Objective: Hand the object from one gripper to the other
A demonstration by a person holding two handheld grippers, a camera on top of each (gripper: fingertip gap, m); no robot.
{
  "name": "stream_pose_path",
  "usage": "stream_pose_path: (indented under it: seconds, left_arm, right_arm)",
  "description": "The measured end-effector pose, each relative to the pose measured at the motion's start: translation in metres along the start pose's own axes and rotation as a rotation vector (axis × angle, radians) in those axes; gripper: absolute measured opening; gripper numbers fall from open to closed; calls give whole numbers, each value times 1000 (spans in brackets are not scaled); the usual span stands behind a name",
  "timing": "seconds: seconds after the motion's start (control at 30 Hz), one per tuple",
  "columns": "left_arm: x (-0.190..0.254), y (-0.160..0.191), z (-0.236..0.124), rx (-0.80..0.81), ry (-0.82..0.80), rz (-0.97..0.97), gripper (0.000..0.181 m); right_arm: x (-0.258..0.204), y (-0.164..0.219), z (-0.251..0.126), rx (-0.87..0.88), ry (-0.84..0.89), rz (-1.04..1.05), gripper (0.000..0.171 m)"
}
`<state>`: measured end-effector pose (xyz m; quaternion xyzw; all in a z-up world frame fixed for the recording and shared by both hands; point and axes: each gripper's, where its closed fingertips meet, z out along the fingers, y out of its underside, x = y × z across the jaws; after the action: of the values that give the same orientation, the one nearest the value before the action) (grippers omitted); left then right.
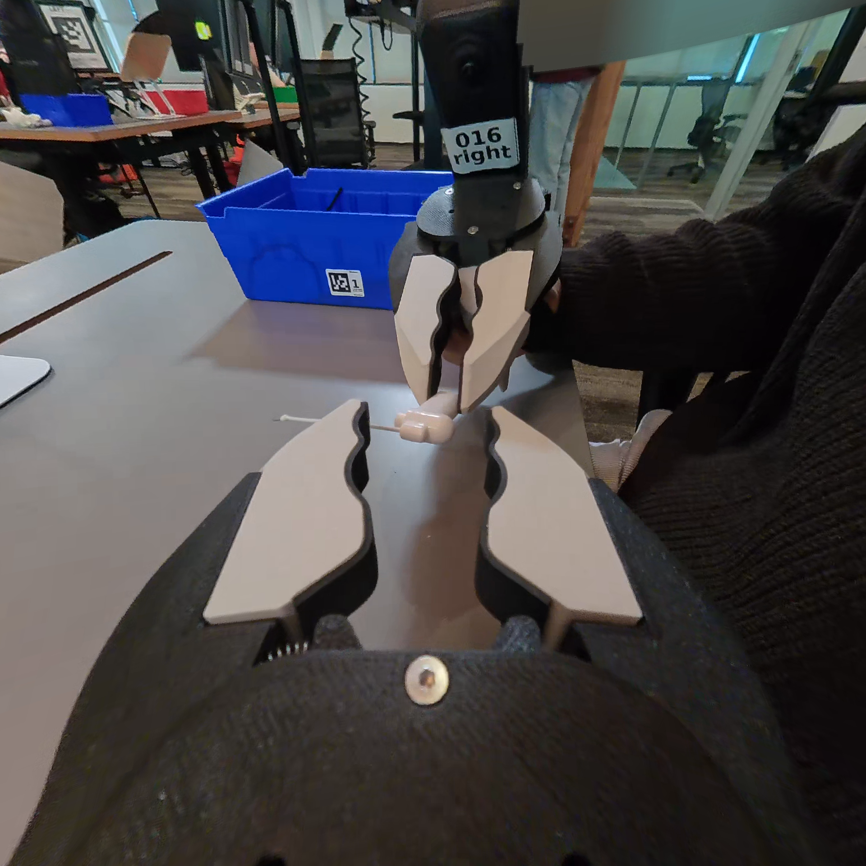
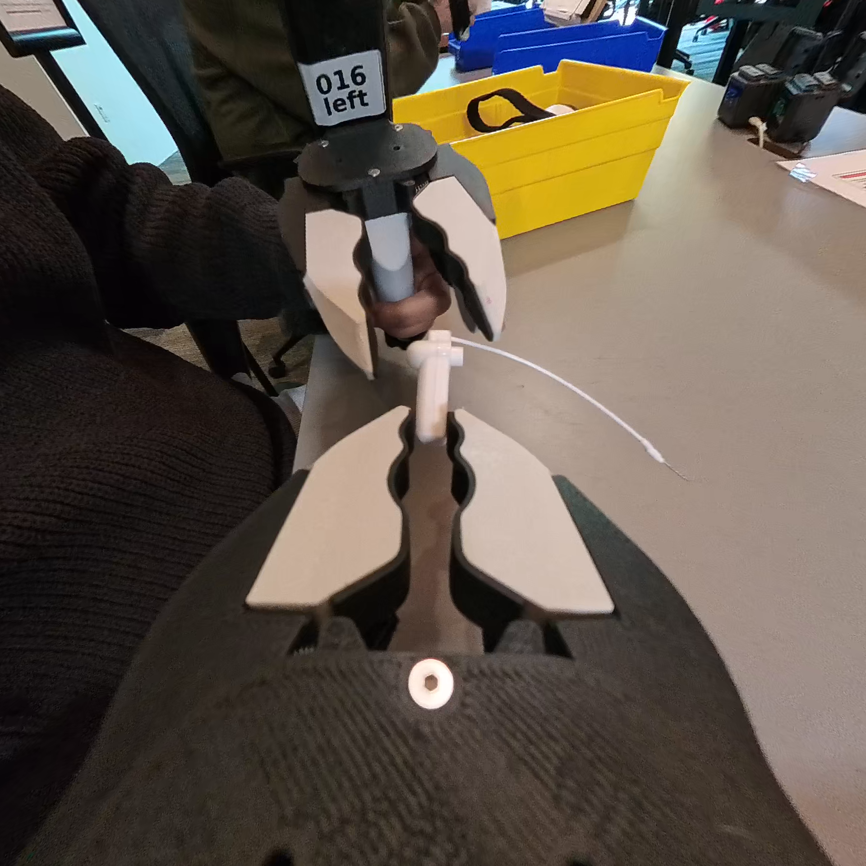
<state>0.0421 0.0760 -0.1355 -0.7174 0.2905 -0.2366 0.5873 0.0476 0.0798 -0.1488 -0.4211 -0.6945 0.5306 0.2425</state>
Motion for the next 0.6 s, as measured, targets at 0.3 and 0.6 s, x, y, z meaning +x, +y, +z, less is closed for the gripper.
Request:
stream_pose_path:
  seconds: [0.3,0.6]
  left_arm:
    - [7,21,8,-139,-10,148,39]
    - [6,21,8,-178,-66,285,28]
  right_arm:
    - [-6,7,0,-46,-57,45,13]
    - [-8,8,0,-50,-83,87,13]
